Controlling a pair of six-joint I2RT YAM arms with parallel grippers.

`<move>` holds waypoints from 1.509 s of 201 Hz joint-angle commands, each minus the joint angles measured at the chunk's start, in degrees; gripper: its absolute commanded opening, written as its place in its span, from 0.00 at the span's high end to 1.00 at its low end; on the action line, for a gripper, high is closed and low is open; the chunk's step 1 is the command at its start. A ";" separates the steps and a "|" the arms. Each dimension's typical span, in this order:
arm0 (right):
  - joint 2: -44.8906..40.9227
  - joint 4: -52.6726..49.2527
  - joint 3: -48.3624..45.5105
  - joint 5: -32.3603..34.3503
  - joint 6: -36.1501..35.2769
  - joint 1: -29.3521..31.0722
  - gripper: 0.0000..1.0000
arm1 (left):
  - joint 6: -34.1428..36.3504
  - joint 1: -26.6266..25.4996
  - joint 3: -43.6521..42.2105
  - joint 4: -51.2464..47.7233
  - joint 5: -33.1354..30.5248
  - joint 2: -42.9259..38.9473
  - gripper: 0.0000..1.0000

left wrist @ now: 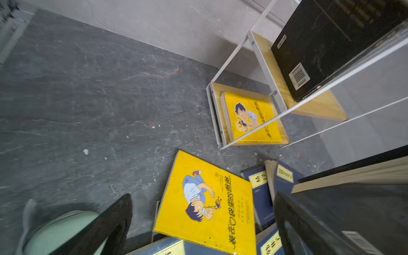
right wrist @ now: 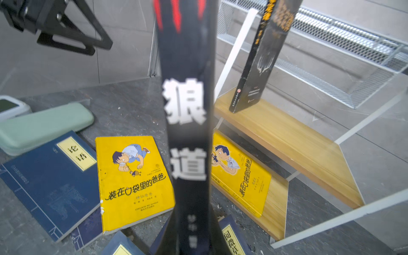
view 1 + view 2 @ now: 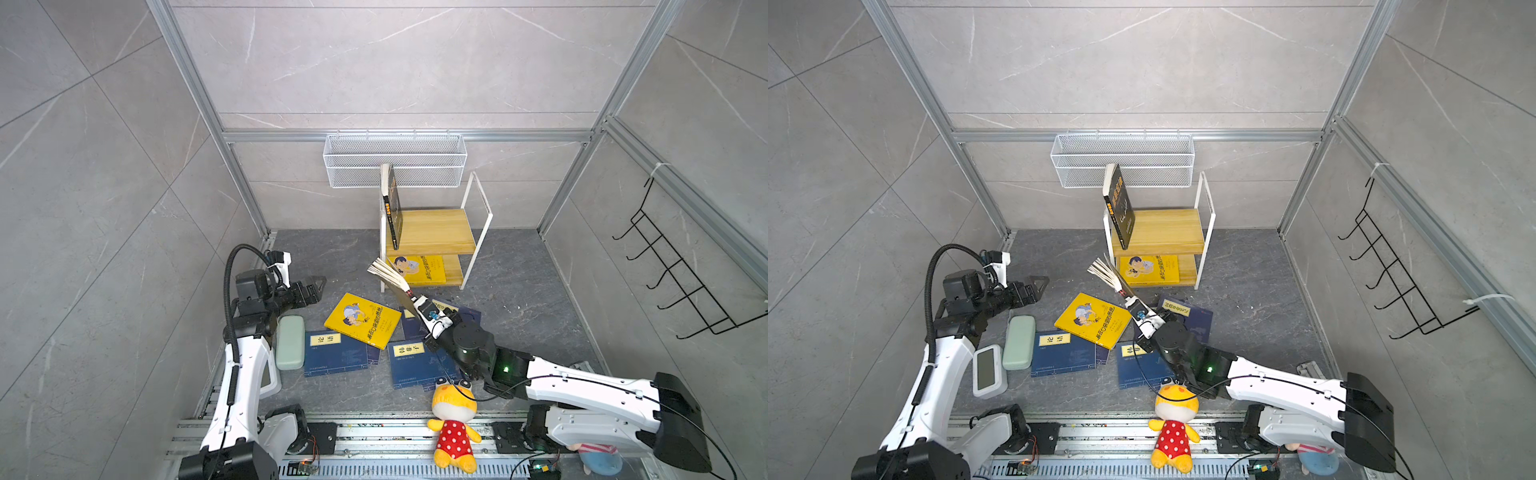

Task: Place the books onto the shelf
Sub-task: 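Carry the upright black book with the right gripper toward the shelf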

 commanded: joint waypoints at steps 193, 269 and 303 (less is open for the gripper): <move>29.61 13.51 40.00 10.34 13.42 -20.92 1.00 | 11.95 -2.69 -17.89 1.04 3.47 -14.25 0.00; 42.21 13.12 48.78 9.58 11.80 -22.20 1.00 | 12.70 -3.24 -17.88 0.77 2.92 -14.37 0.00; 43.85 13.37 47.85 8.99 13.57 -22.20 1.00 | 13.45 -3.40 -17.43 0.21 3.12 -14.01 0.00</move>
